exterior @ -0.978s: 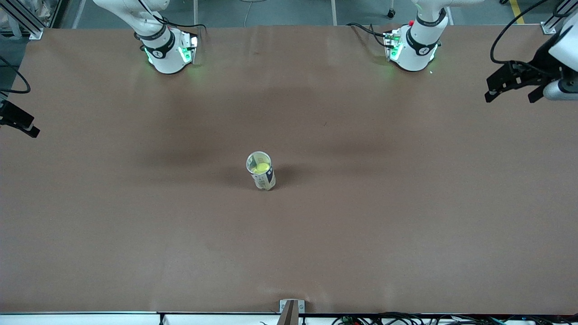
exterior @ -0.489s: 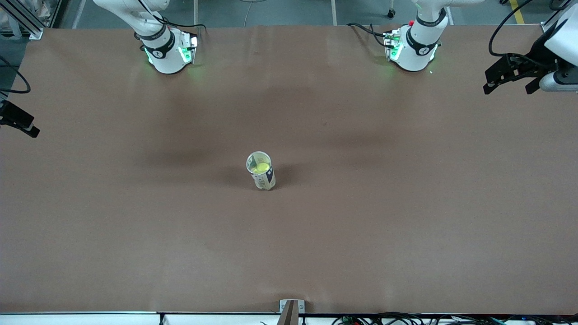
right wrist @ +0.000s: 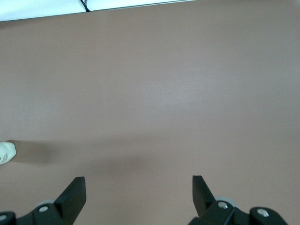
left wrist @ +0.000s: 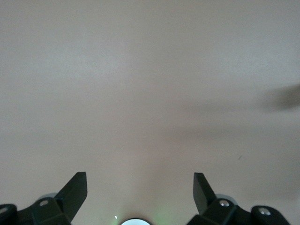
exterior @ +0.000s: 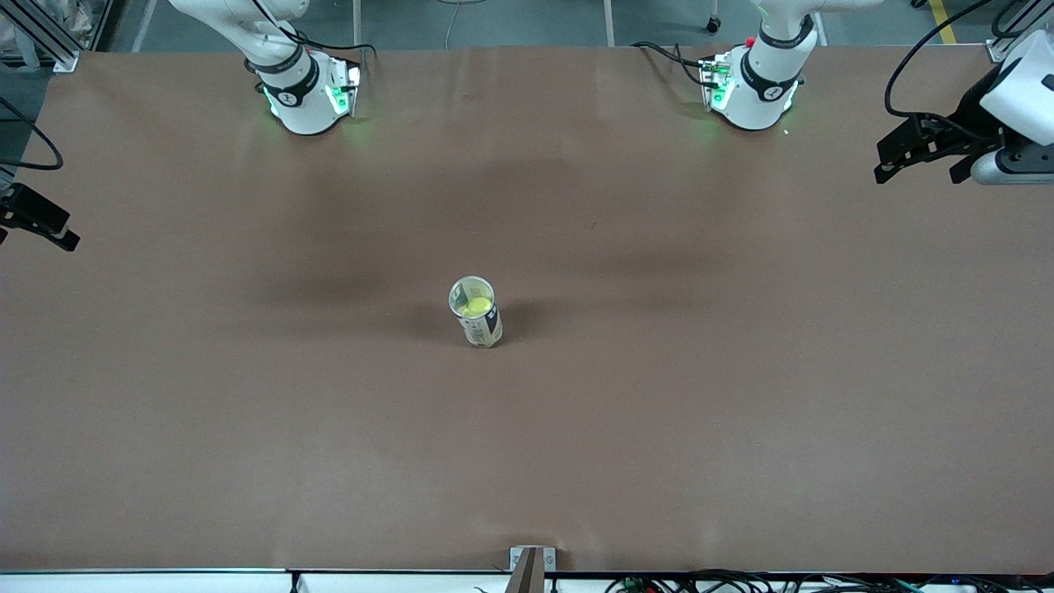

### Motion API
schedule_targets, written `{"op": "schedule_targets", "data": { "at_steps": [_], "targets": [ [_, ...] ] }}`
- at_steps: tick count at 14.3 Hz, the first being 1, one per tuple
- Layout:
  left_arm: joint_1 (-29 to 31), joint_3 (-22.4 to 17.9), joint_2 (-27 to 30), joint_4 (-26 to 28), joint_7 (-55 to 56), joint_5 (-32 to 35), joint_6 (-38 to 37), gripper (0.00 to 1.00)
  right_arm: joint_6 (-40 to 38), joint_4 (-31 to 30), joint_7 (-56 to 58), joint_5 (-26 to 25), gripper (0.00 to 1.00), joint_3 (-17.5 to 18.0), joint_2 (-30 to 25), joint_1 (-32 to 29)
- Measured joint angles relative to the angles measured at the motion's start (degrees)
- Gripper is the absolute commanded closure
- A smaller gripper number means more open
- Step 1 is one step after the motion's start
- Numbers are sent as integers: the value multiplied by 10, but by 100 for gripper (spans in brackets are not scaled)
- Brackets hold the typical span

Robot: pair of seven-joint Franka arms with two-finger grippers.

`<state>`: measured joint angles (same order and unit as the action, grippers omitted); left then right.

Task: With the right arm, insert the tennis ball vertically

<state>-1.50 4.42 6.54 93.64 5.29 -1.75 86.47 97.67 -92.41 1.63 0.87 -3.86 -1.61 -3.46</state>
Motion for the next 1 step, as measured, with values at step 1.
{"op": "schedule_targets", "data": {
  "at_steps": [1],
  "targets": [
    [0, 0, -1, -1, 0, 0, 0, 0, 0, 0, 0, 0, 0, 0, 0, 0]
  ]
}}
